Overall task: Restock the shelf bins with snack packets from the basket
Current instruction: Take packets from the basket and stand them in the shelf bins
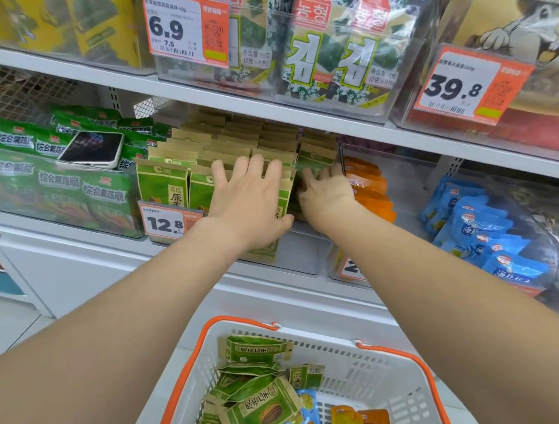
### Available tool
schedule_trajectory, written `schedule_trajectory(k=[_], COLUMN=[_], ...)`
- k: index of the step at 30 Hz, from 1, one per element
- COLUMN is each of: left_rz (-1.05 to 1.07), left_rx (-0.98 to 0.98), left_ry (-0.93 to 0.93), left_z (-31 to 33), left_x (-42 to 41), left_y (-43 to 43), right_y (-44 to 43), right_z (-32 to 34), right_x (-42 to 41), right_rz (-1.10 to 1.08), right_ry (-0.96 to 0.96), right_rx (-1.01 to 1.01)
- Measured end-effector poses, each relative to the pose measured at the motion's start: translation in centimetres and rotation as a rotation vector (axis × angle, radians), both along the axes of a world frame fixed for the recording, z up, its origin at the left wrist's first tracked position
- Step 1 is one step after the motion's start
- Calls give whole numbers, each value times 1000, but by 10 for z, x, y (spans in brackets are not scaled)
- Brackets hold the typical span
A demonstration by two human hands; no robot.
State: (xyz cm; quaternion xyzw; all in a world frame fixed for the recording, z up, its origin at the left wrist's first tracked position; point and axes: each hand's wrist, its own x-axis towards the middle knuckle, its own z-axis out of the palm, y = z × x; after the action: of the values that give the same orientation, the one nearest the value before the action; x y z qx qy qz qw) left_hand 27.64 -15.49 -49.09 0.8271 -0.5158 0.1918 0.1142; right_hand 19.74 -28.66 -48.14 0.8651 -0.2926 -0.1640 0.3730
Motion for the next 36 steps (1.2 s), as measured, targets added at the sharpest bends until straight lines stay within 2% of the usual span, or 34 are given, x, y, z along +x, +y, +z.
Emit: schedule_trajectory(k=[8, 13, 16, 22, 27, 30, 31, 33, 36], left_rz=[-8, -7, -7, 32, 77, 67, 52, 2, -117], left_rx=[1, 7, 16, 0, -118, -252, -285, -323, -294], left_ry=[-3, 2, 13, -5, -38, -57, -72, -107, -39], left_z=[0, 0, 0, 2, 0, -3, -6, -16, -42], left_x=[0, 0, -1, -11, -31, -50, -56, -68, -85], left_y=[2, 3, 3, 5, 9, 16, 17, 19, 24], right_y=[-2, -2, 2, 16, 27, 39, 46, 58, 66], right_z=[-4, -7, 0, 15, 4, -18, -26, -46, -73], right_x=[-1, 1, -1, -18, -53, -83, -95, -120, -151], right_rz=[-45, -58, -28, 72, 247, 465, 549, 647, 572], right_ry=[115, 104, 62, -187, -660, -985, -1040, -1049, -922], right_rx=[-40, -58, 14, 160, 258, 204, 201, 259, 434])
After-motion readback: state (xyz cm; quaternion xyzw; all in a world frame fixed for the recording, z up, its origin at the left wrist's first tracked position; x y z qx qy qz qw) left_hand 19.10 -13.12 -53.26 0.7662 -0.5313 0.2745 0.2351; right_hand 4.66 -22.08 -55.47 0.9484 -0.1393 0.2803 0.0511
